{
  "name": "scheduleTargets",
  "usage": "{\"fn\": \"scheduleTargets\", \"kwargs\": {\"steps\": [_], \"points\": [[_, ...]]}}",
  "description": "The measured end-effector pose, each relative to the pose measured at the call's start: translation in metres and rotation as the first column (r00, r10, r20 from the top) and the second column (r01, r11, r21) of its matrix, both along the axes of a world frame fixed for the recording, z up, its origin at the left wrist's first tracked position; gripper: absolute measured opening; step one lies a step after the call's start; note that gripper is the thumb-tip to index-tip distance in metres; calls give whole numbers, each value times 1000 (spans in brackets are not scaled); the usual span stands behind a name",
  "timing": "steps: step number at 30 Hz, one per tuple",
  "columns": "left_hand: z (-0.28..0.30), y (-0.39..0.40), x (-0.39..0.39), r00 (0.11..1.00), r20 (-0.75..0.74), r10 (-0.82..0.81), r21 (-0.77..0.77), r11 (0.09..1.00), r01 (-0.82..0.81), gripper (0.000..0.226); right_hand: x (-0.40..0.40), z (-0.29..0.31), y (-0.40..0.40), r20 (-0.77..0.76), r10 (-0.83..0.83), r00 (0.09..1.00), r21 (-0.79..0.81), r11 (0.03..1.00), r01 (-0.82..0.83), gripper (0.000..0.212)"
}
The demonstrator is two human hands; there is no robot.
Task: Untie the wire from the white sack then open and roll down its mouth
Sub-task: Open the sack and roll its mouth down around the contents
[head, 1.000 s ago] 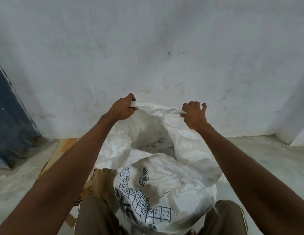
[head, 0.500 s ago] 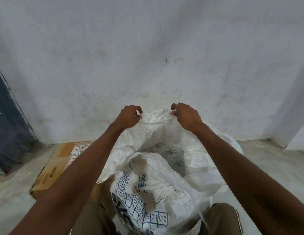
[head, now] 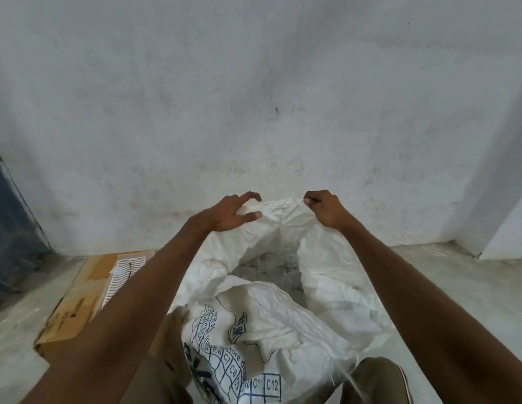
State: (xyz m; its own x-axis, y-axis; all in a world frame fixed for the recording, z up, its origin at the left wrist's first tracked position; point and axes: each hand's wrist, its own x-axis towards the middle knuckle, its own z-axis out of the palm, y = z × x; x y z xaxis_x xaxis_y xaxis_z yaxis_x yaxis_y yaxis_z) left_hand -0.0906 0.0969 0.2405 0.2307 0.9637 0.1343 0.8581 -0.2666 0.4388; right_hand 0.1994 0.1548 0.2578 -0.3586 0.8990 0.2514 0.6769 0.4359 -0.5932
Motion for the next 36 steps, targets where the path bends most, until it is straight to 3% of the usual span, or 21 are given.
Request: {"fn": "scheduleTargets", "kwargs": {"steps": [3, 7, 9, 13, 16, 18, 20, 22, 23, 25, 26, 28, 29, 32, 36], "points": [[-7, 5, 0, 992, -121, -29, 140, 989, 46, 32, -7, -2, 4, -33, 37, 999, -113, 993, -40, 35], [-16, 18, -7, 1000, -20, 7, 255, 967, -2, 21, -20, 2, 7, -3, 166, 986, -246, 956, -161, 39], [-18, 22, -3, 999, 50, 15, 243, 970, -27, 15, -21, -1, 9, 2, 170, 986, -323, 933, -160, 33], [-16, 22, 8, 980, 199, -26, 168, 986, -8, 45, -16, -12, 21, -90, -13, 996, -519, 854, -36, 30], [-16, 26, 12, 943, 328, -54, 52, 998, 39, 38, -11, -11, 28, -144, -138, 980, -690, 723, 0, 38], [-14, 28, 18, 952, 302, -54, -5, 998, 58, 23, -10, -9, 32, -183, -144, 973, -724, 689, -34, 35], [-11, 30, 26, 996, 72, -50, 34, 998, 48, 22, -10, -6, 35, -216, -111, 970, -664, 745, -63, 27], [-8, 33, 32, 986, -165, 3, 162, 987, 24, 27, -14, -2, 35, -190, 11, 982, -473, 875, -102, 29], [-7, 37, 34, 981, -190, 26, 222, 975, 17, 24, -17, -1, 35, -119, 75, 990, -353, 929, -113, 34], [-4, 43, 36, 989, -141, 50, 254, 967, -13, 19, -24, -5, 35, 82, 118, 990, -73, 991, -112, 29], [-4, 46, 37, 993, -97, 60, 234, 971, -36, 20, -28, -8, 33, 203, 56, 977, 133, 988, -84, 21], [-2, 50, 41, 994, 26, 108, 172, 979, -110, 23, -36, -22, 27, 295, -119, 948, 497, 866, -46, 16], [-2, 51, 42, 985, 93, 147, 124, 980, -158, 25, -40, -31, 23, 265, -127, 956, 569, 821, -49, 21], [0, 48, 41, 945, 242, 218, -46, 976, -214, 31, -42, -56, 14, 259, -109, 960, 584, 809, -65, 33], [-6, 44, 35, 914, 367, 173, -205, 974, -102, 46, -32, -72, 12, 313, -72, 947, 407, 911, -66, 19]]}}
